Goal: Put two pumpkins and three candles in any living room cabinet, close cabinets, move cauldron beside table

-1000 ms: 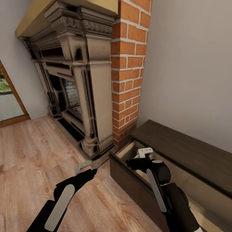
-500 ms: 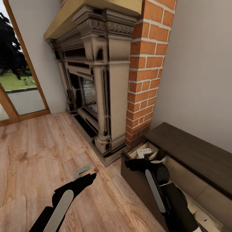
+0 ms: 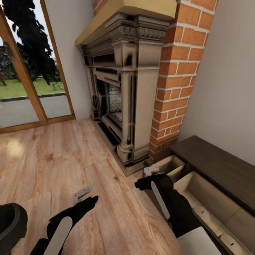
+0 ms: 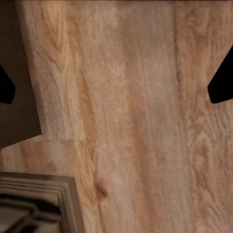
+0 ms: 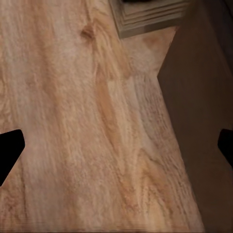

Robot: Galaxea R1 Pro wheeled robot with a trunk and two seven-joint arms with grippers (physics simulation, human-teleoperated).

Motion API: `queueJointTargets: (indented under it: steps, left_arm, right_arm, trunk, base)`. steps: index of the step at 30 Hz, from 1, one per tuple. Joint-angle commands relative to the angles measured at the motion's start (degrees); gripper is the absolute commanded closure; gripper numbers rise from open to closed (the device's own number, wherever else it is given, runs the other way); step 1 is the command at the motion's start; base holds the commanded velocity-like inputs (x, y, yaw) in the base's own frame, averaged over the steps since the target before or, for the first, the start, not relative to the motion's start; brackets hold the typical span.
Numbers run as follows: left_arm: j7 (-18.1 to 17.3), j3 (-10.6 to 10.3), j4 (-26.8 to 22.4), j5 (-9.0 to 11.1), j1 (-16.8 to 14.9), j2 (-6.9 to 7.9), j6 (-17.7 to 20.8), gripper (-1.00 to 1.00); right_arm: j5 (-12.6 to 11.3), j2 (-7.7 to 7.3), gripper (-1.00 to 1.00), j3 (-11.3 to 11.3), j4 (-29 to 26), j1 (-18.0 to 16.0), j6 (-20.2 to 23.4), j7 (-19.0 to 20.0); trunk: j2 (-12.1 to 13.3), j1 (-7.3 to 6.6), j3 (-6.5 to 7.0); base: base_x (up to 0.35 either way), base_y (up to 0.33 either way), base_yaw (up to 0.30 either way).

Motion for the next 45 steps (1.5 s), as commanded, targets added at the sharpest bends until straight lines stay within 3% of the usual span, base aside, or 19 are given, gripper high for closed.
queueJointTargets:
  steps: [1, 6, 7, 10, 22, 25, 33, 45]
  left_arm:
    - [0.59, -0.03, -0.10, 0.64, 0.14, 0.05, 0.01, -1.00]
    - [0.58, 1.80, -1.58, 0.94, 1.83, 0.05, 0.02, -1.00]
    - [0.54, 4.79, -2.14, 1.19, 2.60, -0.09, 0.09, -1.00]
    - [0.56, 5.49, -2.28, 1.25, 3.02, -0.16, 0.12, -1.00]
    - [0.43, 6.75, -2.40, 1.25, 4.74, -0.22, 0.08, -1.00]
    - [0.28, 7.64, -1.79, 1.22, 5.76, -0.59, -0.08, -1.00]
    - [0.58, 7.91, -0.13, 0.78, 6.33, -1.07, -1.65, -1.00]
    - [0.61, 8.18, 0.95, 1.09, 8.03, -1.24, -9.50, -1.00]
  right_arm:
    - [-0.50, 0.01, -1.00, 0.01, 0.59, -0.35, 0.21, -0.37]
    - [-0.38, 0.08, -1.00, 0.13, 3.42, -1.47, -0.71, -0.23]
    - [-0.38, 0.12, -1.00, 0.16, 5.56, -2.35, -2.44, -0.20]
    - [-0.41, 0.10, -1.00, 0.17, 7.69, -3.24, -3.99, -0.17]
    - [-0.35, 1.96, -1.00, 0.23, 18.49, -6.88, -10.36, -0.36]
    - [-0.35, 2.97, -1.00, 0.49, 20.66, -7.12, -10.85, -0.55]
    - [-0.48, 2.97, -1.00, 2.66, 22.08, -7.22, -10.59, -0.55]
    - [-0.44, 2.97, -1.00, 3.67, 22.32, -7.15, -10.56, -0.56]
  trunk:
    - [-0.02, -0.02, -0.05]
    - [-0.02, -0.02, -0.05]
    - [-0.02, -0.02, -0.05]
    - [-0.02, -0.02, -0.05]
    - [-0.02, -0.02, -0.05]
    - [-0.02, -0.02, -0.05]
    - [-0.02, -0.02, -0.05]
    - [-0.18, 0.29, -2.71]
  base:
    - [-0.022, -0.010, 0.297]
    - [-0.007, -0.003, 0.297]
    - [0.000, 0.000, 0.297]
    - [0.000, 0.000, 0.297]
    - [0.000, 0.000, 0.297]
    - [0.000, 0.000, 0.297]
    - [0.000, 0.000, 0.297]
    - [0.000, 0.000, 0.290]
